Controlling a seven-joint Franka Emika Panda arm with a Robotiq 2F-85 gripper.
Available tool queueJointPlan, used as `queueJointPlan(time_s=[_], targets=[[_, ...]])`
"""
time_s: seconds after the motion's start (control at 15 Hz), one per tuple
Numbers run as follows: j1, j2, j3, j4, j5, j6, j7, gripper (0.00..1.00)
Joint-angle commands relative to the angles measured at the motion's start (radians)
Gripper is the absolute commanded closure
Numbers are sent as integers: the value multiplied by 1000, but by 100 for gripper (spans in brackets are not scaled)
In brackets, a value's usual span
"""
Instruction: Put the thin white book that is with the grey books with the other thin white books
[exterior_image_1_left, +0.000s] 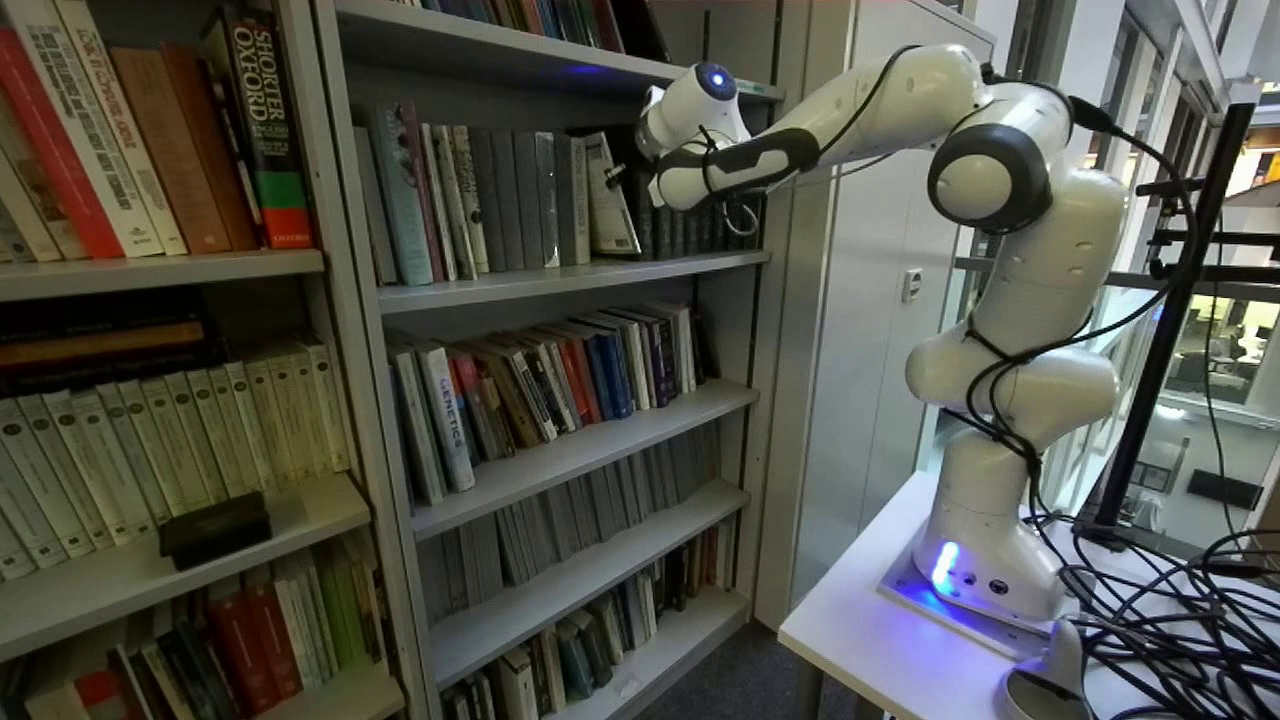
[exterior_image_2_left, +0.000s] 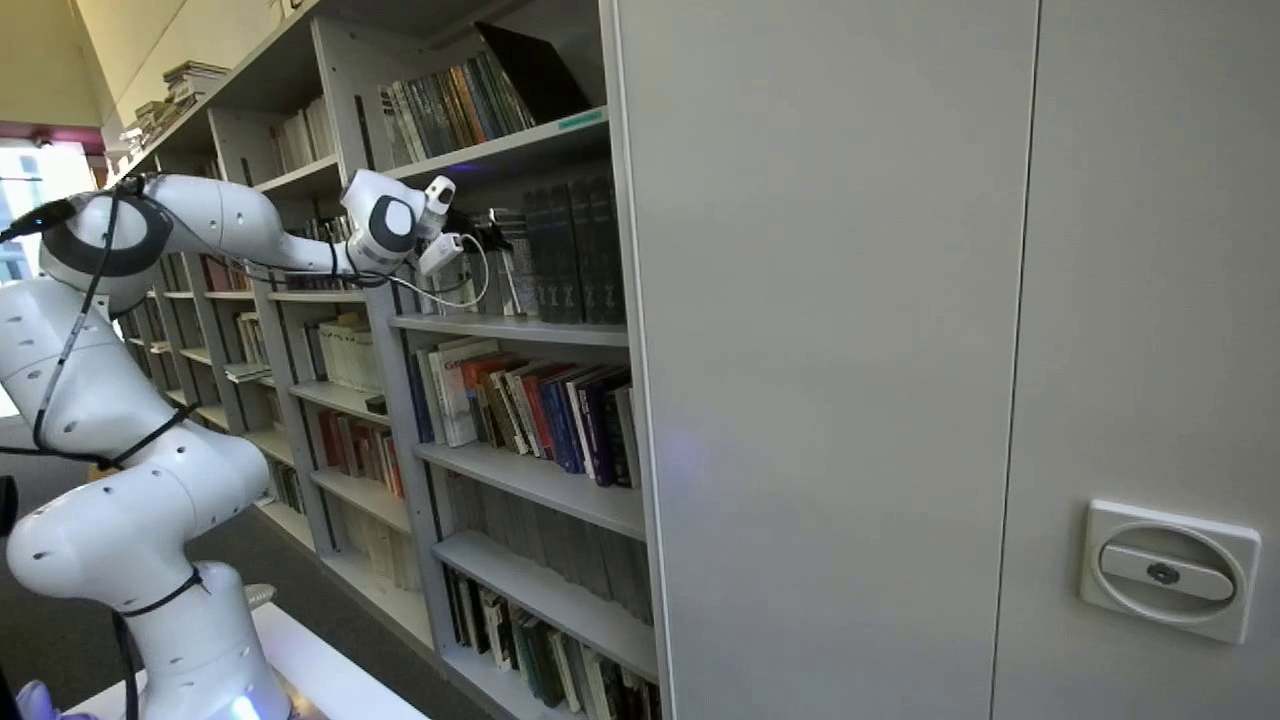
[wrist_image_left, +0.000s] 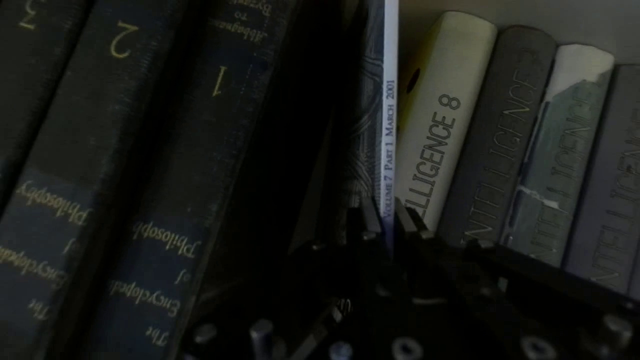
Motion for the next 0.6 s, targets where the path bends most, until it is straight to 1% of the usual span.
queueJointPlan(time_s=[0.0,0.27,0.53], targets=[[253,-11,-234,-54,-34,-24,-17,98],[541,-62,-496,-151,-69,-53,-21,98],[816,-131,-735,-277,-128,-83,-24,98]])
